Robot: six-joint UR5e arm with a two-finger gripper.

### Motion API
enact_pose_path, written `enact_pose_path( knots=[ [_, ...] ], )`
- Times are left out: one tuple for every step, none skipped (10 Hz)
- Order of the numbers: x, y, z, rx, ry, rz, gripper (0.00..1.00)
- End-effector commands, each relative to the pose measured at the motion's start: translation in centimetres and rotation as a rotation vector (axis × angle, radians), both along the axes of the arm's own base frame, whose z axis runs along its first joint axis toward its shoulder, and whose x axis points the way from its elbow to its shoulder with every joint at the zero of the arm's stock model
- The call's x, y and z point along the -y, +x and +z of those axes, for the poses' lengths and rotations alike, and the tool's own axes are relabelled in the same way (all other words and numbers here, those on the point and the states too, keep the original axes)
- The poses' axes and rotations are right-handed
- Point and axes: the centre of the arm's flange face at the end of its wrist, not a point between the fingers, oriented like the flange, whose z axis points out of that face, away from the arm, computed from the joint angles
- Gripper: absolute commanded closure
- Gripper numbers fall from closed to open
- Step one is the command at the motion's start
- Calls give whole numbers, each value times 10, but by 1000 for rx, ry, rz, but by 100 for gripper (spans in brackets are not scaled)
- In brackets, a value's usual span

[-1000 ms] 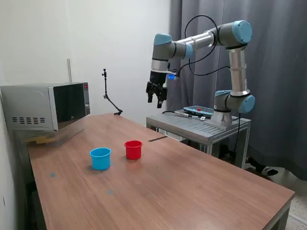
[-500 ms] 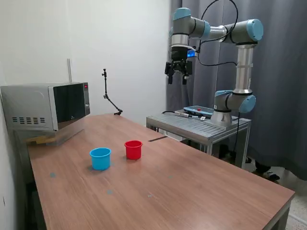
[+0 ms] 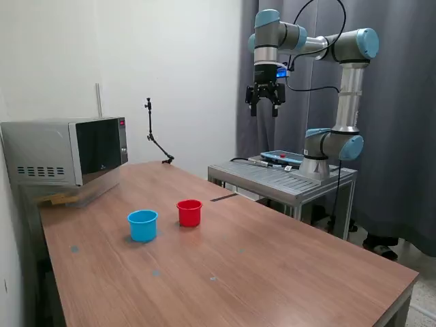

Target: Place red objects in the red bin, and blue objects in the blue bin.

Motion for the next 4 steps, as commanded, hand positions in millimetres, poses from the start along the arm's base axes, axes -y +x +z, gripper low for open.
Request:
enact_pose_path(
  knots=[
    [19,4,-1,-1,-37,81,0],
    [22,3,0,-7,-64,99,0],
    [23,4,0,-7,-66,102,0],
    [23,4,0,-7,-66,103,0]
  ],
)
